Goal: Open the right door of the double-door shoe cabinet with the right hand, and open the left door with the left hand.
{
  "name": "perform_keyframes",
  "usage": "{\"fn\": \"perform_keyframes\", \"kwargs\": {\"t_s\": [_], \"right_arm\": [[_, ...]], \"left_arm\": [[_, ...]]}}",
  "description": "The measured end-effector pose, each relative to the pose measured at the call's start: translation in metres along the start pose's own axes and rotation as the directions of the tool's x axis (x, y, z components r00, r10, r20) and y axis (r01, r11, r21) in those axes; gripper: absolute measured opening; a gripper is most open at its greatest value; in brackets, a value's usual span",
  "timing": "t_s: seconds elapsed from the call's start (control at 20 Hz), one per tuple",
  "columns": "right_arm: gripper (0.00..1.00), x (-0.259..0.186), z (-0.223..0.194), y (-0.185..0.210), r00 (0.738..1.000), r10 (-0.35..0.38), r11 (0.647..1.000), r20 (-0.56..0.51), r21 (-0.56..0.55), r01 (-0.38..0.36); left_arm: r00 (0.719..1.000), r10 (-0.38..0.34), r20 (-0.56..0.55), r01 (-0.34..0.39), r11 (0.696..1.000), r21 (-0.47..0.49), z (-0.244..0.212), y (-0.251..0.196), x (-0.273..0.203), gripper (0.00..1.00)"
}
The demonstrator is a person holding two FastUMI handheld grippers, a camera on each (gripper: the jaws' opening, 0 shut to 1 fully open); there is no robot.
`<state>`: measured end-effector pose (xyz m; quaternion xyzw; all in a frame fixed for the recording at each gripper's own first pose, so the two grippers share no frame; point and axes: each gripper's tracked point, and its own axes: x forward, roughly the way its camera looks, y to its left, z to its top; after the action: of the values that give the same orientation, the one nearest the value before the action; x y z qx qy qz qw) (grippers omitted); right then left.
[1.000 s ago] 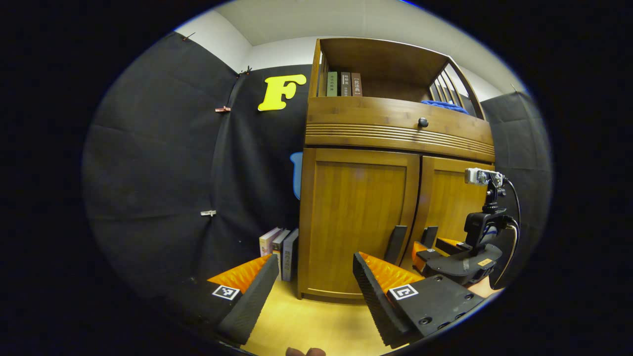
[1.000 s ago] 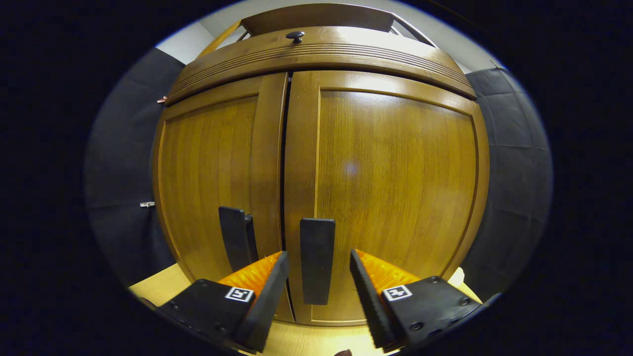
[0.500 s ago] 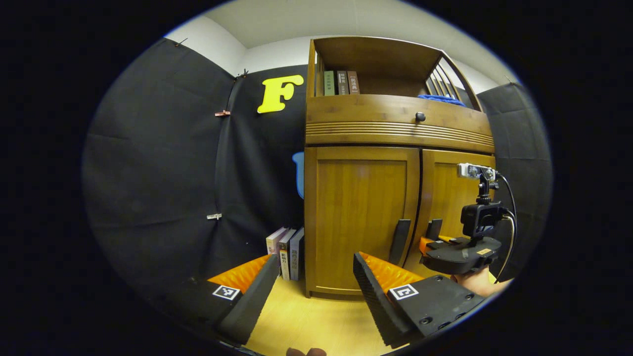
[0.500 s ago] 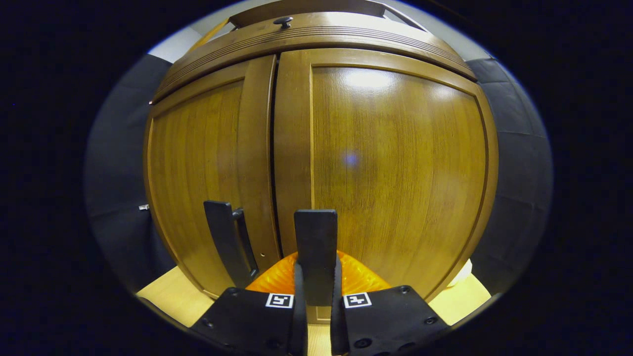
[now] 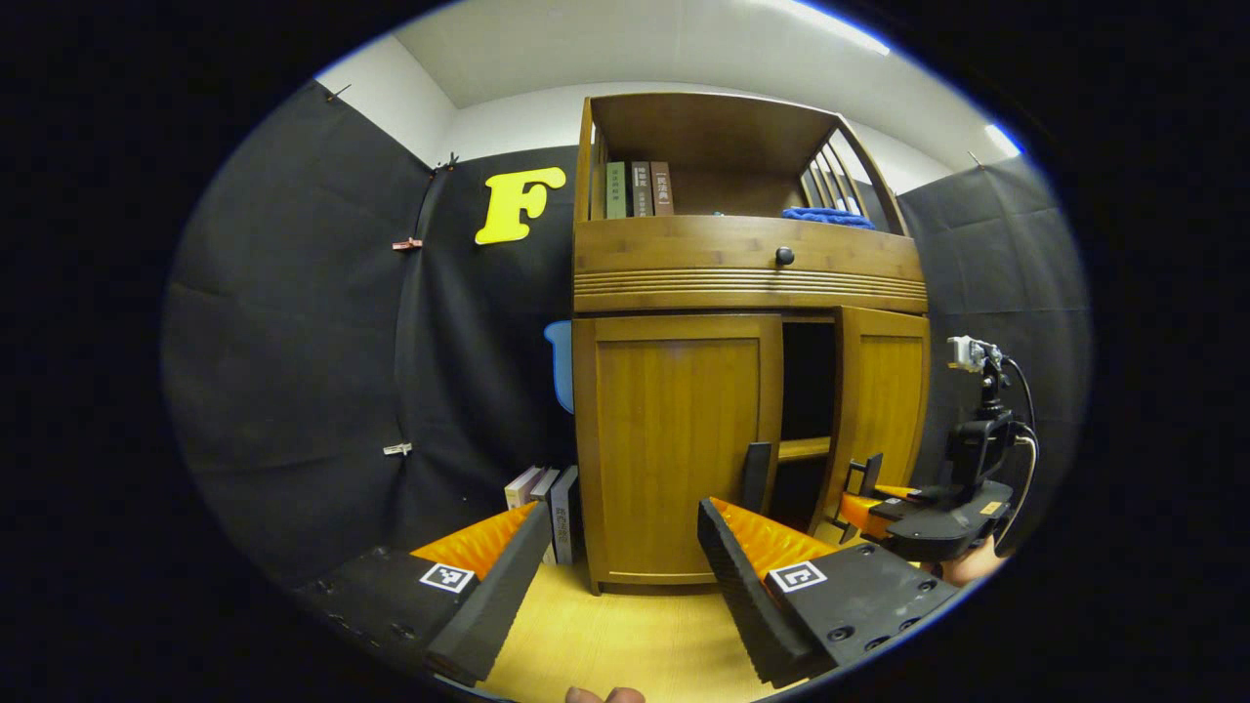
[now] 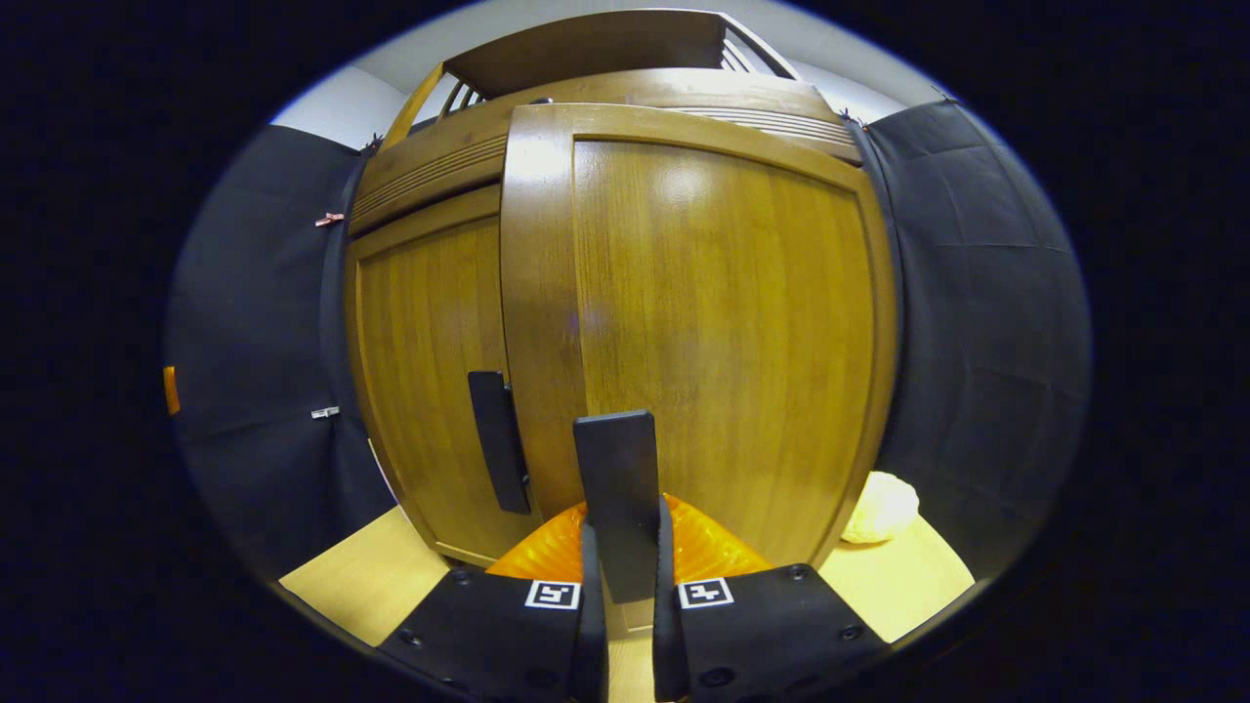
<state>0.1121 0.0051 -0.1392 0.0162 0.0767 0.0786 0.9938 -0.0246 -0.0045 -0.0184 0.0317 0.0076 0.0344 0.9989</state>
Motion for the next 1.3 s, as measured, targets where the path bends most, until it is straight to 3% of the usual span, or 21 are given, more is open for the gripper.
{"fn": "perform_keyframes", "kwargs": {"t_s": [0.65, 0.95, 1.3], "right_arm": [[0.20, -0.102, 0.001, -0.091, 0.980, -0.197, 0.979, -0.018, 0.044, 0.197], [0.18, -0.126, 0.015, -0.123, 0.981, -0.190, 0.980, -0.024, 0.047, 0.191], [0.14, -0.137, 0.026, -0.178, 0.983, -0.175, 0.984, -0.044, 0.031, 0.177]], "left_arm": [[0.986, -0.164, 0.026, 0.165, 0.986, -0.016, 0.011, -0.043, -0.008, 0.92], [0.968, -0.250, 0.007, 0.250, 0.968, -0.036, 0.004, -0.084, -0.001, 0.92], [0.977, -0.212, -0.016, 0.211, 0.976, -0.059, 0.004, -0.112, 0.011, 0.92]]}}
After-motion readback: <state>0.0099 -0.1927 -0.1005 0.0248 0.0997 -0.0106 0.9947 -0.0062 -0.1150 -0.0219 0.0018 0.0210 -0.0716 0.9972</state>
